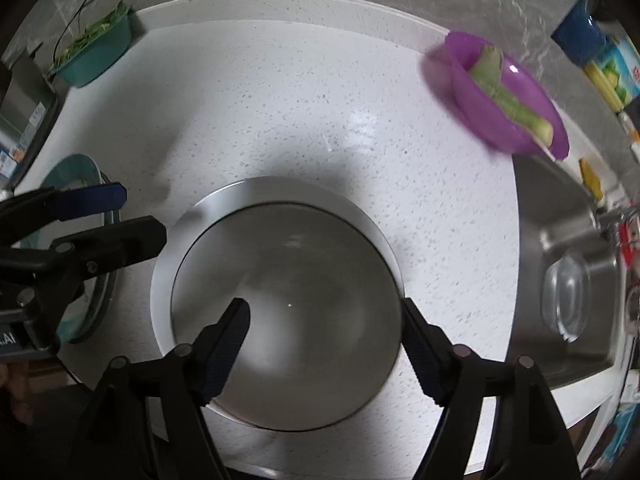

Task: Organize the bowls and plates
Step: 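Open both grippers and pull them away from the bowl, then close both grippers on the rim of the white plate and bowl stack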

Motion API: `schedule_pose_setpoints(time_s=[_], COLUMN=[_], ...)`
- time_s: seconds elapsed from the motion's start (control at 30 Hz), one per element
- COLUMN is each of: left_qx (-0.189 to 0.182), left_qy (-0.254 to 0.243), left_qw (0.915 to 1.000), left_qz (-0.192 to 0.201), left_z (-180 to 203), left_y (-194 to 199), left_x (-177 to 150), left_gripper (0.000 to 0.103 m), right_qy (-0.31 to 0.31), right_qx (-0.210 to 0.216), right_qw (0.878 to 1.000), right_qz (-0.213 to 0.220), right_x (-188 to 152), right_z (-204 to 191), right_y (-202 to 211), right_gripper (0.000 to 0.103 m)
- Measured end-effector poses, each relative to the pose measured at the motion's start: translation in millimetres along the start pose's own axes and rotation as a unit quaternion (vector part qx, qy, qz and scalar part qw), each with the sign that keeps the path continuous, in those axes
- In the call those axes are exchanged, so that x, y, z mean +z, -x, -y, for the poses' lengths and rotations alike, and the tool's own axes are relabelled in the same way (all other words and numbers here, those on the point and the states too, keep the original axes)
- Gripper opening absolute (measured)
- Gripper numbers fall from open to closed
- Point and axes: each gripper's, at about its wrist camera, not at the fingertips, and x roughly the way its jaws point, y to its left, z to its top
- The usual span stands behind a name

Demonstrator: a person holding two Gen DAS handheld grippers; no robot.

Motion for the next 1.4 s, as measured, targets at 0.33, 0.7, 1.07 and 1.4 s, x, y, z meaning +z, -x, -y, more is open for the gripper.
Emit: schedule_pose_setpoints(time_s=[0.33, 0.7, 1.07, 1.4], left_qx=[0.008, 0.047, 0.078, 0.078], left_qy=[-0.041, -0.088, -0.107, -0.121], left_qw=[0.9981, 0.9892, 0.9833, 0.9810], left_qz=[-0.045, -0.107, -0.125, -0.130], left_z=[1, 8, 3, 3], left_y=[3, -22, -46, -57], left_x=[-2, -2, 3, 6], left_gripper=[0.069, 0.069, 0.069, 0.069], right_qy=[-0.141, -0.165, -0.132, -0.133], right_qx=[0.142, 0.203, 0.236, 0.224], right_qw=[0.976, 0.965, 0.963, 0.965], right_qz=[0.087, 0.016, 0.006, -0.005], right_x=[-7, -49, -46, -57], right_z=[101, 135, 122, 118], right_y=[57, 0, -10, -11], right_gripper=[0.078, 0.050, 0.050, 0.050])
